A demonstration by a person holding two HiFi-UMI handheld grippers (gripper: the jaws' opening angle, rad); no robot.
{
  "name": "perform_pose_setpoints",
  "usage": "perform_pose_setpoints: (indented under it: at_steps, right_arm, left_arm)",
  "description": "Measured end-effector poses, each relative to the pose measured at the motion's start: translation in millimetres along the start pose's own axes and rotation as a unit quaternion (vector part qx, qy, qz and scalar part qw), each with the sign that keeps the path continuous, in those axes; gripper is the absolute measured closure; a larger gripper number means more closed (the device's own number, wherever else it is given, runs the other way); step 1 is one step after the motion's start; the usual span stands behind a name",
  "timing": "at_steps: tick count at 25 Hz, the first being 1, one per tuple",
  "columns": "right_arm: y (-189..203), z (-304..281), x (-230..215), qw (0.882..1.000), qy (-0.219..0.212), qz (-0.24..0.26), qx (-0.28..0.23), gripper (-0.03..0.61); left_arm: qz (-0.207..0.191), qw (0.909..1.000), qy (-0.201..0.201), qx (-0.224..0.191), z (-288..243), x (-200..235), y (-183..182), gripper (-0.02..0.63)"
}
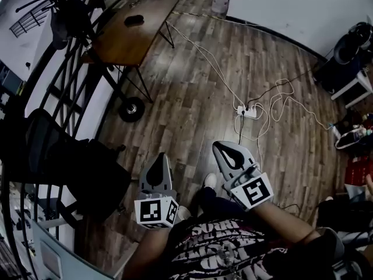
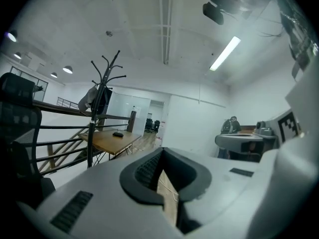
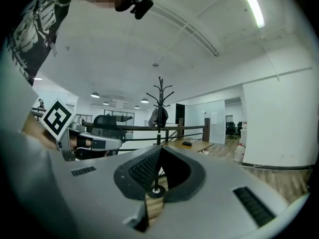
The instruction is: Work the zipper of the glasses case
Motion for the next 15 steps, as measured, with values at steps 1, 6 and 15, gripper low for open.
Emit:
perform_pose_setpoints:
  at_steps: [1,6,15]
  right_arm:
    - [2,-11,-9,1.000,-0.003,-0.001,0.003,0.580]
    - [23,-51,-42,0.999,-0.038,-0.011,0.024,0.580]
    - [20,-87,-90,0.998,-0.068,-0.005,0.011,0.580]
  left_arm:
    - [0.001,1.0000,-0.005,0.002,-12,4,1,0.607]
    - [0.008,0.9996,-0.025,0.012,-65,18,10,0.607]
    - [-0.010,0.9991,-0.041,0.003,-125,13,-7,0.607]
Point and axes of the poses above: the fingertips, and each gripper's own axes: z backward along the fingers, x to its left, y out of its underside, the point moved 6 cm from there along z, backward along the fingers, and after that the axes turned 15 degrees about y, right-handed, at the moved point
